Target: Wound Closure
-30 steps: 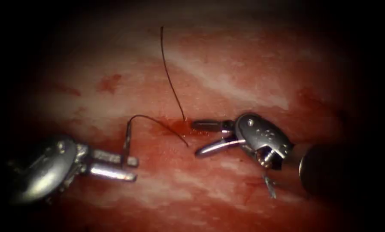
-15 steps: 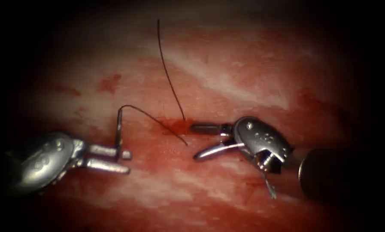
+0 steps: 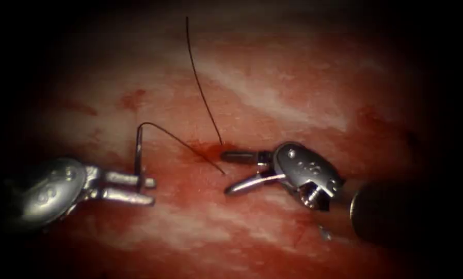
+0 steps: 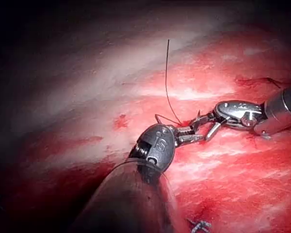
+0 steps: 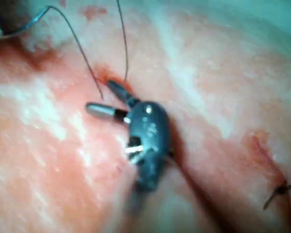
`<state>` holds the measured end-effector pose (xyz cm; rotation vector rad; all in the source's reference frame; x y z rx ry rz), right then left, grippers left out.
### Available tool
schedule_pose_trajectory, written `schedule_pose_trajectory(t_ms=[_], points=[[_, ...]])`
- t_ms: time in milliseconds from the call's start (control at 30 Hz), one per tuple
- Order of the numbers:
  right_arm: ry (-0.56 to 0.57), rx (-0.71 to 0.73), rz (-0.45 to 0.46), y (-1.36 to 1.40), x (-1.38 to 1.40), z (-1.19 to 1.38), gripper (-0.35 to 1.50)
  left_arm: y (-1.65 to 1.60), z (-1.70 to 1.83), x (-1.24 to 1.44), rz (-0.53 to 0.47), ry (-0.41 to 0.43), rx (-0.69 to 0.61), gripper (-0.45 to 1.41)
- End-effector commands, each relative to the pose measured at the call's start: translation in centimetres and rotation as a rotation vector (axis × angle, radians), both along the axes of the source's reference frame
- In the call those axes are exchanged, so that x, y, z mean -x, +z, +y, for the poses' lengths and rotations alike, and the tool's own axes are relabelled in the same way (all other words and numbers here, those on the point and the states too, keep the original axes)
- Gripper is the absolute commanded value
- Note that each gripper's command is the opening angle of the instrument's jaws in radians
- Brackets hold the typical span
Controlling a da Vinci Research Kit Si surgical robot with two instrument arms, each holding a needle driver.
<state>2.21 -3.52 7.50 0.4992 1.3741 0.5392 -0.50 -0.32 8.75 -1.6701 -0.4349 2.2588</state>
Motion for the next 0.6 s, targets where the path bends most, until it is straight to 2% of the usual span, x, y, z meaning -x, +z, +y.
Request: schedule_pose_trajectory(t_ms=[33, 200, 400, 467, 500, 533, 600], points=[[0.002, -0.008, 0.004, 0.08, -0.08, -0.06, 0.79, 0.07, 0.00, 0.05, -0.002, 0.001, 0.005, -0.45], [0.002, -0.061, -0.009, 0.08, -0.15, -0.07, 0.73, 0.01, 0.00, 0.06, 0.003, 0.002, 0.019, -0.45], [-0.026, -0.104, -0.055, 0.07, -0.28, -0.08, 0.44, -0.09, -0.02, 0.08, 0.010, 0.002, 0.037, -0.45], [-0.031, -0.116, -0.064, 0.06, -0.31, -0.09, 0.24, -0.13, -0.03, 0.09, 0.009, 0.004, 0.041, -0.45], [-0.036, -0.116, -0.068, 0.06, -0.31, -0.10, -0.13, -0.14, -0.03, 0.09, 0.007, 0.005, 0.040, -0.45], [-0.038, -0.116, -0.070, 0.04, -0.31, -0.11, -0.35, -0.14, -0.03, 0.09, 0.007, 0.005, 0.040, -0.45], [-0.039, -0.122, -0.069, 0.01, -0.30, -0.14, -0.35, -0.15, -0.04, 0.09, 0.008, 0.005, 0.040, -0.45]])
